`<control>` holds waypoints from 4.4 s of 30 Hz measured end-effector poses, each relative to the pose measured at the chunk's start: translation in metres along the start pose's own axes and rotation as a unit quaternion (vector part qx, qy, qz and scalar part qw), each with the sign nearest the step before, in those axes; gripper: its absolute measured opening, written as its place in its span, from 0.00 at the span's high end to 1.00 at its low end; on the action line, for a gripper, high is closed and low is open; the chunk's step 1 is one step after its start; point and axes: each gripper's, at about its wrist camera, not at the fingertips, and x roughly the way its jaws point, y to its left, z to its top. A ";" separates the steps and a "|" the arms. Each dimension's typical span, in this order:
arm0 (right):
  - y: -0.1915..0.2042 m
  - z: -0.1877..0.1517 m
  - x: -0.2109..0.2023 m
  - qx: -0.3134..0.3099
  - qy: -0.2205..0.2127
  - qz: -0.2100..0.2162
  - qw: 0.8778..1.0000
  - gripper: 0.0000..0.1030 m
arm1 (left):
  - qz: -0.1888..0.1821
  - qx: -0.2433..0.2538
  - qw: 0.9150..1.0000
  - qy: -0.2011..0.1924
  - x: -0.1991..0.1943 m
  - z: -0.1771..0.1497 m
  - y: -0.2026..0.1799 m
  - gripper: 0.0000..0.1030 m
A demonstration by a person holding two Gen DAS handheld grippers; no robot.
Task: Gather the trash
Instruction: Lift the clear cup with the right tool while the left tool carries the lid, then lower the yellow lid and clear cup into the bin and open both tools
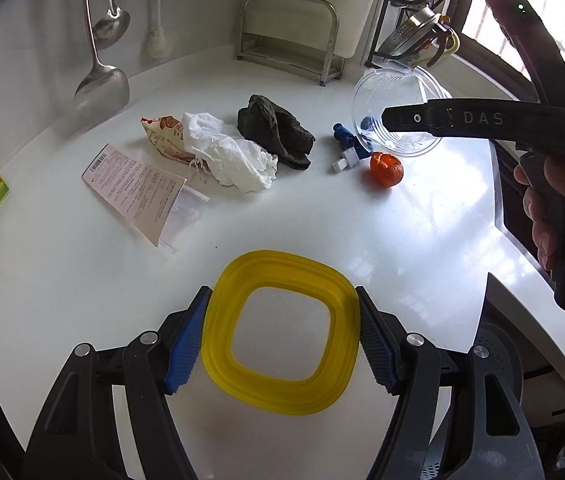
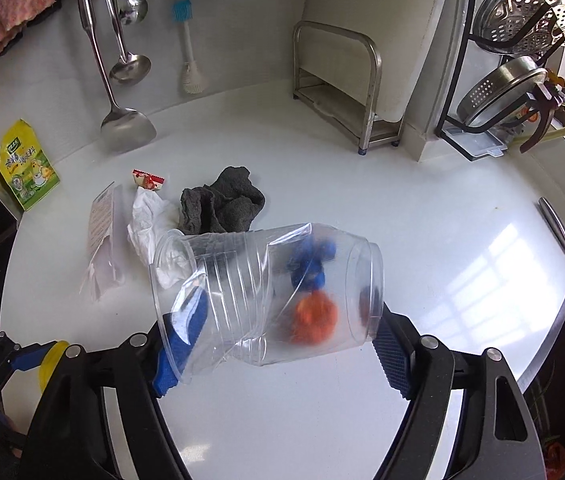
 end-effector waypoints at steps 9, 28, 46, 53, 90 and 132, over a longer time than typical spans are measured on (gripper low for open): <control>-0.017 -0.025 -0.050 0.000 -0.009 0.011 1.000 0.27 | -0.002 0.009 1.000 -0.012 -0.017 0.003 -0.027 0.35; -0.047 -0.095 -0.112 -0.003 -0.010 0.041 0.999 0.27 | 0.007 0.003 1.000 -0.026 -0.051 -0.017 -0.090 0.35; -0.073 -0.153 -0.157 0.006 -0.010 0.047 0.999 0.27 | 0.003 0.008 1.000 -0.024 -0.077 -0.043 -0.133 0.35; -0.074 -0.172 -0.162 0.009 -0.001 0.047 0.999 0.27 | -0.005 0.020 1.000 -0.022 -0.080 -0.046 -0.146 0.35; -0.080 -0.295 -0.153 0.055 0.096 0.024 0.994 0.27 | -0.062 0.093 0.992 0.065 -0.029 -0.097 -0.203 0.34; -0.043 -0.333 -0.046 0.010 0.226 0.020 0.974 0.26 | -0.083 0.117 0.970 0.194 0.072 -0.141 -0.199 0.33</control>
